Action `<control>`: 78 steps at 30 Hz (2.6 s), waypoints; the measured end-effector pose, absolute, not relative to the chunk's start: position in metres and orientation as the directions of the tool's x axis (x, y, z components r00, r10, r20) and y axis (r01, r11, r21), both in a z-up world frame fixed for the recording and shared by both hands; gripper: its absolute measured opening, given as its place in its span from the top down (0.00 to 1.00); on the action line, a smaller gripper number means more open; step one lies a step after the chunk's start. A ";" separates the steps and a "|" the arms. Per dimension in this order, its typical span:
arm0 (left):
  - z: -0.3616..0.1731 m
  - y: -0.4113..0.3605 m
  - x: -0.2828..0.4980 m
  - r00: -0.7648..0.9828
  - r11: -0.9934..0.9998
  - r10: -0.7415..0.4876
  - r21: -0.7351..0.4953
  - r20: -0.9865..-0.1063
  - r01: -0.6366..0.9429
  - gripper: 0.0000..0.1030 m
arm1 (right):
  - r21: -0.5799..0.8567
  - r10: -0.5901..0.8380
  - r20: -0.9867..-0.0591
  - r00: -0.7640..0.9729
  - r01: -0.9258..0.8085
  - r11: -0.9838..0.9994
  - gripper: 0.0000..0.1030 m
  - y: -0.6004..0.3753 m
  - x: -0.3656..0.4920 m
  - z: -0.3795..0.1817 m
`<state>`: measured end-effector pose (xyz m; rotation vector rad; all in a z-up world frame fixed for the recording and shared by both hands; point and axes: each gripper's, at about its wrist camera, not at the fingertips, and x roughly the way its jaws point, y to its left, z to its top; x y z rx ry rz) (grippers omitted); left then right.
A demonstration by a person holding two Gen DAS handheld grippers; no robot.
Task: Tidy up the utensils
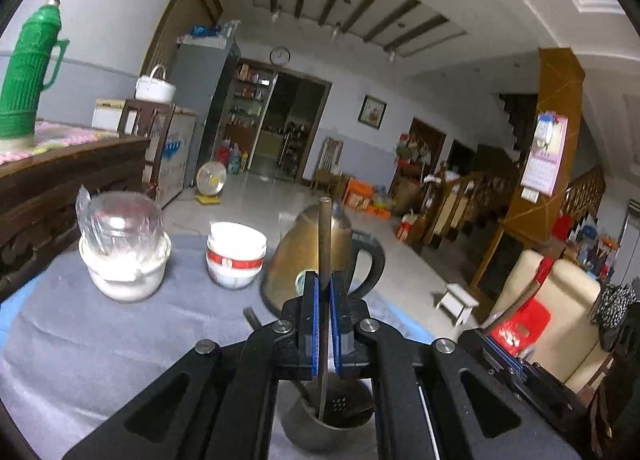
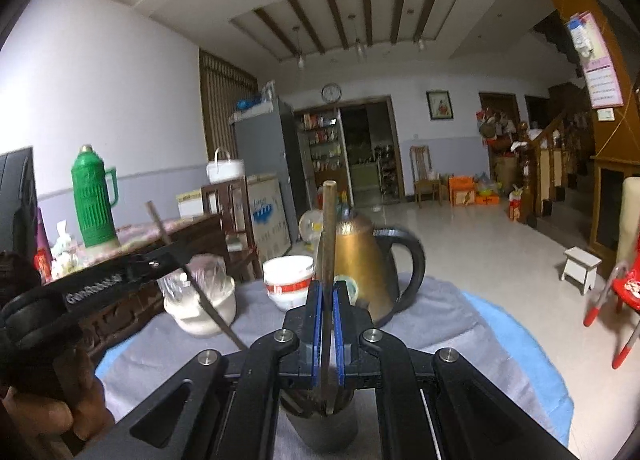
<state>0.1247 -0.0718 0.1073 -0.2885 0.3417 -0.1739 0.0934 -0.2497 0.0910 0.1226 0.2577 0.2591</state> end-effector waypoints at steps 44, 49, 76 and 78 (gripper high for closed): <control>0.004 0.087 -0.103 0.819 0.935 0.027 -0.274 -0.574 -0.224 0.35 | 0.144 0.359 -0.573 0.737 -0.341 0.929 0.19 -0.160 -0.017 0.000; 0.005 0.087 -0.103 0.819 0.936 0.023 -0.277 -0.573 -0.220 0.35 | 0.130 0.353 -0.588 0.728 -0.346 0.929 0.19 -0.156 -0.015 -0.002; 0.004 0.089 -0.104 0.819 0.935 0.016 -0.281 -0.574 -0.215 0.35 | 0.109 0.332 -0.621 0.710 -0.342 0.934 0.19 -0.152 -0.009 -0.007; 0.004 0.088 -0.104 0.820 0.936 0.016 -0.280 -0.573 -0.213 0.35 | 0.112 0.331 -0.622 0.710 -0.338 0.935 0.19 -0.153 -0.009 -0.007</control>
